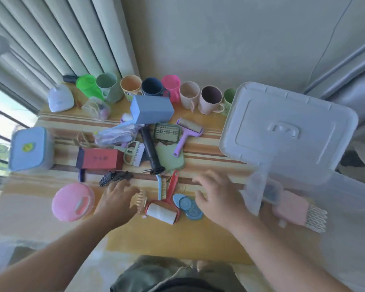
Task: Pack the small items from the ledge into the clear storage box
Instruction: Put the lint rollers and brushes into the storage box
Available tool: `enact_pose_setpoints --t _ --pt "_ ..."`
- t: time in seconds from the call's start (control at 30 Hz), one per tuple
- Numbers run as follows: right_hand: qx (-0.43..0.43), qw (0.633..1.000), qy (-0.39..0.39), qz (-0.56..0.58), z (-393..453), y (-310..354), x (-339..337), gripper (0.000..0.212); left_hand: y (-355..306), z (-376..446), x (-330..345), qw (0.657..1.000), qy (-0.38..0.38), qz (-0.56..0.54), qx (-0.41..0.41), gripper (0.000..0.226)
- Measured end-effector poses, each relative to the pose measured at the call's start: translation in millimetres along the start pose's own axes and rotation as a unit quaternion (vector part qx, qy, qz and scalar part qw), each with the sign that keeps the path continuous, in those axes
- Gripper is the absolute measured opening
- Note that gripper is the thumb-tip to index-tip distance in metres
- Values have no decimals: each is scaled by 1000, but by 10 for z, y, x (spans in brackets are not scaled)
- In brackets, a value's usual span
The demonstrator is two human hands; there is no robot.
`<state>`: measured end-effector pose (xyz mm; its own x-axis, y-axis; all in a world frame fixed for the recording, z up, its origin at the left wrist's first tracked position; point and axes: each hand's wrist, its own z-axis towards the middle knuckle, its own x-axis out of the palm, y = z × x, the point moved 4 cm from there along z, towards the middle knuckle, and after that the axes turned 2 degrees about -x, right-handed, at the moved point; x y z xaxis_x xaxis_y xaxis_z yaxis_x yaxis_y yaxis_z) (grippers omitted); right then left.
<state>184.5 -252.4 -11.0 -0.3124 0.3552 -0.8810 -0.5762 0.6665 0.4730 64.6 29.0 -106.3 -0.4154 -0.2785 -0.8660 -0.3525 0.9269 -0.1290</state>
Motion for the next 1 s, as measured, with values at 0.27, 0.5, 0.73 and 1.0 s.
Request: enact_pose_setpoints --t 0.27,0.5,0.73,1.0 --pt "74 939 325 -80 117 473 1405 72 273 -94 251 997 53 4 48 72" --pt "43 953 232 -189 501 -30 1384 85 543 85 139 998 18 -27 46 64" --pt "-2 888 344 -303 603 67 1483 56 680 279 -180 987 -108 -107 45 51" --pt "68 927 302 -210 298 53 1306 29 1750 292 -474 985 -57 -84 -138 68"
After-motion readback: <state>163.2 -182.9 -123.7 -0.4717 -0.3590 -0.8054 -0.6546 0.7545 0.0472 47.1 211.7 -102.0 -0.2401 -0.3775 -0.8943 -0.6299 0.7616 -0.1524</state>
